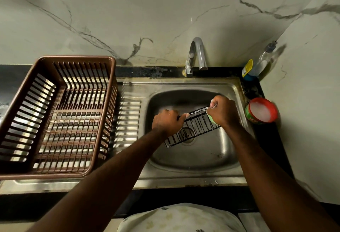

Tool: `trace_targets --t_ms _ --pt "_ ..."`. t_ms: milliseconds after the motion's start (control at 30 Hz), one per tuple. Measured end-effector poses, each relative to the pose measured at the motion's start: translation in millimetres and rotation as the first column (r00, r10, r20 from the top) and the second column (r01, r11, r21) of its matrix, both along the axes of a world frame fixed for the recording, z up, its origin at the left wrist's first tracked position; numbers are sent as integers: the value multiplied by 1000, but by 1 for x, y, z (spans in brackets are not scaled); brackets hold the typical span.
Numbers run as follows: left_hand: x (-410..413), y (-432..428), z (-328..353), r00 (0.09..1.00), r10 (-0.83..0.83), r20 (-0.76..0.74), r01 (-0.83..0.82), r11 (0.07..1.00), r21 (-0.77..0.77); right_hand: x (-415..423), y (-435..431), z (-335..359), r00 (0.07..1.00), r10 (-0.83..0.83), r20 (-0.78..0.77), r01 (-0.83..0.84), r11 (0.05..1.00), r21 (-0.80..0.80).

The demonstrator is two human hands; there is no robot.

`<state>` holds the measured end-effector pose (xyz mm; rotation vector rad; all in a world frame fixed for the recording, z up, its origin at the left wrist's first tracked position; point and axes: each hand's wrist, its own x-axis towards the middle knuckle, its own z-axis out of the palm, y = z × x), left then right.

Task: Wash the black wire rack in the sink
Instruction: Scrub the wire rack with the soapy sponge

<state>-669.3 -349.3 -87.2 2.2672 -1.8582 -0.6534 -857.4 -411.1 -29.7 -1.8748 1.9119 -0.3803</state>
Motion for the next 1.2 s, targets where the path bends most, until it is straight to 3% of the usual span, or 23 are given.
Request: trace_targets --t_ms 200,300,500,833,1033,1200 --pt "-22 -15 13 990 -121 78 119 993 22 0 6 6 999 -52 -9 51 997 -65" --pt "-34 -25 20 986 -157 55 155 987 40 5 7 14 997 5 -75 -12 995 -102" --pt "-57 -20 12 982 40 -185 -39 999 11 6 8 21 990 30 -138 -46 992 -116" --pt "-71 -33 23 971 13 -237 -37 995 -95 13 17 15 999 -17 -28 11 982 -187" --pt "-62 -30 21 985 98 -145 -112 990 -90 2 24 8 983 141 117 -91 929 -358" --pt "-61 -25 21 988 105 -116 -116 989 -91 -20 22 6 976 16 219 76 911 -406"
